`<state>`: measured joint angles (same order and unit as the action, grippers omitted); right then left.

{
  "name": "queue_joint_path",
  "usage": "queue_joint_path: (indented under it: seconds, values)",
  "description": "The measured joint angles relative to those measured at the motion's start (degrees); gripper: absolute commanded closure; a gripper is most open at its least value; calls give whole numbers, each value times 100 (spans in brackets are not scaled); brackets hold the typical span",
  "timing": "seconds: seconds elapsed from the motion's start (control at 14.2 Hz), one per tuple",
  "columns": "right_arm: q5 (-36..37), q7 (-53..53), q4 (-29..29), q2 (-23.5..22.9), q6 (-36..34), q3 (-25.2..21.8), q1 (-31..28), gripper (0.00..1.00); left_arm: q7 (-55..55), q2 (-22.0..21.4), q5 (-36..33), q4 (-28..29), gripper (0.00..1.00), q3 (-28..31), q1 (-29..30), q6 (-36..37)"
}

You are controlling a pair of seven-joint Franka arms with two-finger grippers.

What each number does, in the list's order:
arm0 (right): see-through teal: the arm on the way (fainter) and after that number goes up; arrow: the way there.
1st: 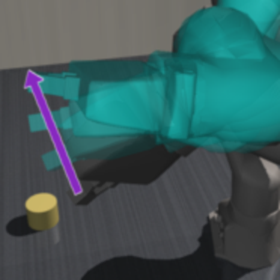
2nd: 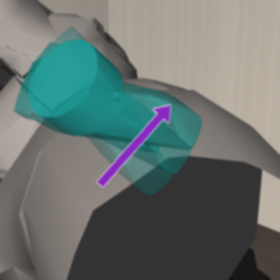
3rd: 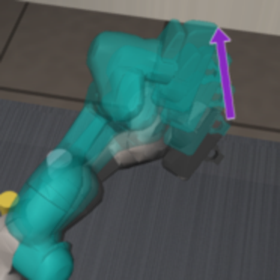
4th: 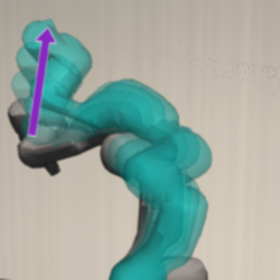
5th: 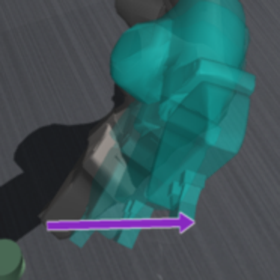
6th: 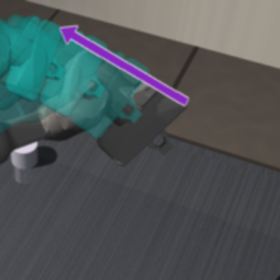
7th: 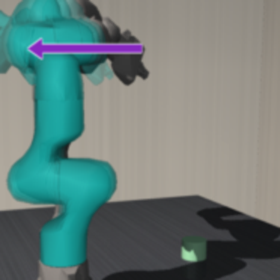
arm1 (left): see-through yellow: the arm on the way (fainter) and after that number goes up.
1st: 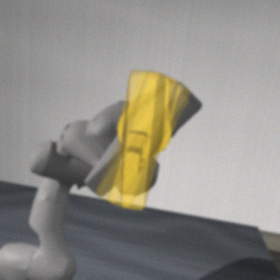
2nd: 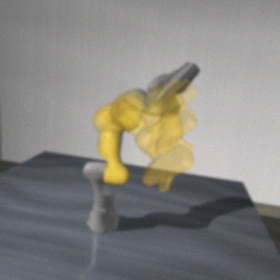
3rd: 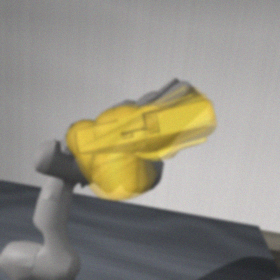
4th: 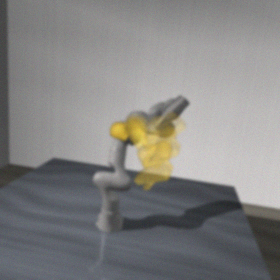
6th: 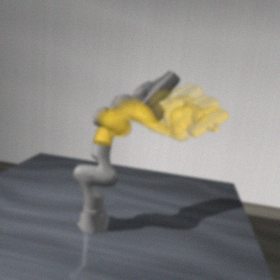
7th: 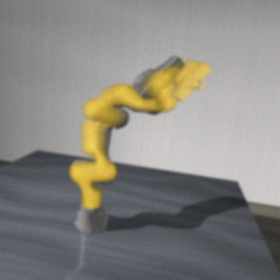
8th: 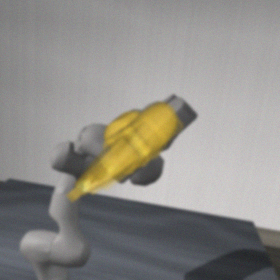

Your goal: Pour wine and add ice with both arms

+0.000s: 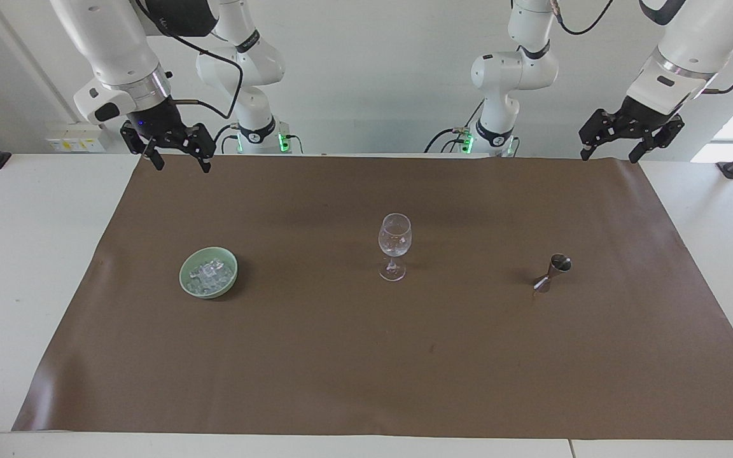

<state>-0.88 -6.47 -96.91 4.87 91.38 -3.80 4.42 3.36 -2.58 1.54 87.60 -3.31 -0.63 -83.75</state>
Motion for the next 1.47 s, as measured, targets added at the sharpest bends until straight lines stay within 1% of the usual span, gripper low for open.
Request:
queue_joint_path:
  seconds: [0.42, 1.19, 1.47]
  values:
    - [0, 0, 0, 0, 0, 0, 0, 0, 0, 0, 0, 5, 0, 23, 1, -276]
    - [0, 0, 0, 0, 0, 0, 0, 0, 0, 31, 57, 13, 0, 6, -4, -503]
    - [0, 0, 0, 0, 0, 0, 0, 0, 0, 38, 59, 159, 0, 5, -8, -576]
